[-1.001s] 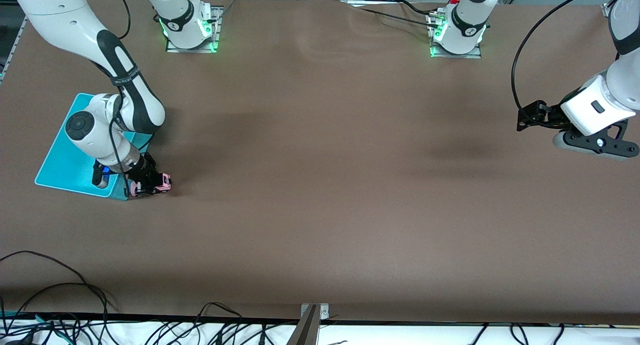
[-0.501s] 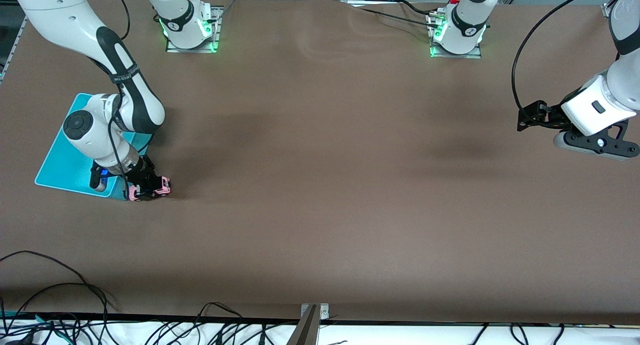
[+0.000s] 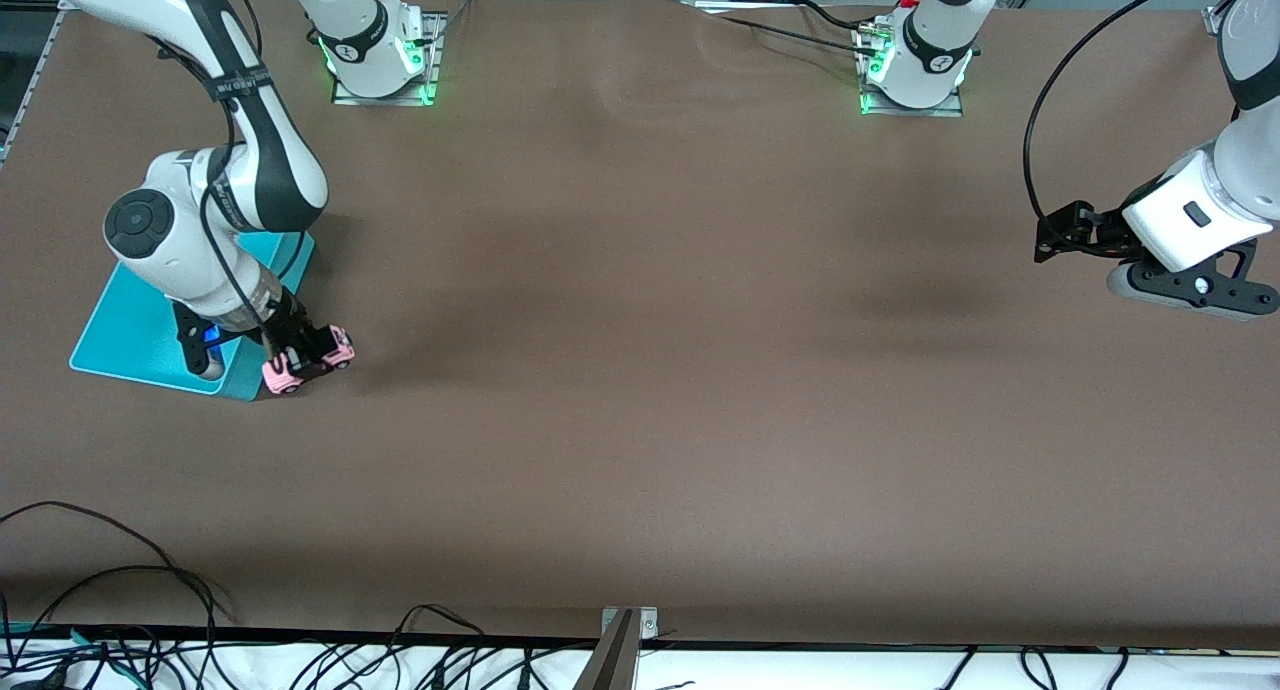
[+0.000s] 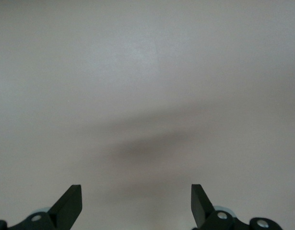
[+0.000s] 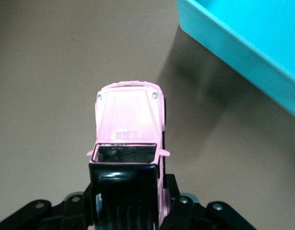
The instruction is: Wind and store pink jeep toy
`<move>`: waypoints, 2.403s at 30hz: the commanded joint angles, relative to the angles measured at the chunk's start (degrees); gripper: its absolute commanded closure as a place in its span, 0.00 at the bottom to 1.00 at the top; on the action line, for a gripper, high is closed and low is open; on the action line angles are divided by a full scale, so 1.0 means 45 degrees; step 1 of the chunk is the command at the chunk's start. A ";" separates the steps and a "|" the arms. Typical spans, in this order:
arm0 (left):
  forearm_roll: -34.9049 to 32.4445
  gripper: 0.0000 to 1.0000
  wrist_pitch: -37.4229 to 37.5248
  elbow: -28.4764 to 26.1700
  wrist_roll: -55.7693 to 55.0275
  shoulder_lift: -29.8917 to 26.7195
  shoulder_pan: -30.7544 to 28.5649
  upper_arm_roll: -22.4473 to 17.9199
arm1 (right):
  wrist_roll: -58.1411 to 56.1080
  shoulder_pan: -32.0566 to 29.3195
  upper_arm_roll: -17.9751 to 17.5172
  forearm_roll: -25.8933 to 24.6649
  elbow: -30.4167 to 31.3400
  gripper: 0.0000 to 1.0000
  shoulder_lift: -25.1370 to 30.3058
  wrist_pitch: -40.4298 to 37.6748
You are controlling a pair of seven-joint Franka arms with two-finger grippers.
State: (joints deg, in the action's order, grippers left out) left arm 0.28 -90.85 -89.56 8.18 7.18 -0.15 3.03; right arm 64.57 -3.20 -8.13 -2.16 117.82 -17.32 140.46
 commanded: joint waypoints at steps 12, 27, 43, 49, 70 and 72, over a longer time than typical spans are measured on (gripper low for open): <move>0.0094 0.00 0.0188 0.0389 -0.0002 0.0163 -0.0083 0.0029 | -0.9031 -0.0110 0.2135 -0.0282 -0.1768 1.00 0.0489 -0.5703; 0.0074 0.00 0.0188 0.0389 -0.0022 0.0163 -0.0083 0.0029 | -1.0832 -0.0149 0.3778 -0.2252 -0.1066 1.00 0.0002 -0.5607; 0.0094 0.00 0.0188 0.0389 -0.0002 0.0163 -0.0083 0.0029 | -1.0481 -0.0149 0.3739 -0.4032 -0.0225 1.00 -0.1269 -0.4493; 0.0094 0.00 0.0188 0.0389 -0.0022 0.0163 -0.0083 0.0029 | -1.0501 -0.0168 0.3759 -0.4032 -0.0206 1.00 -0.1269 -0.4533; 0.0094 0.00 0.0188 0.0389 -0.0022 0.0163 -0.0083 0.0029 | -1.0559 -0.0461 0.4052 -0.4715 0.0731 1.00 -0.1737 -0.3968; 0.0094 0.00 0.0188 0.0389 -0.0022 0.0163 -0.0083 0.0029 | -1.0579 -0.0519 0.4052 -0.4735 0.0868 1.00 -0.1854 -0.3597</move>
State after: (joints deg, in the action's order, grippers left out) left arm 0.28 -90.85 -89.55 8.18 7.18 -0.17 3.03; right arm 16.96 -4.50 9.88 -21.50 119.23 -25.11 120.74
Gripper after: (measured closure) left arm 0.000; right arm 0.445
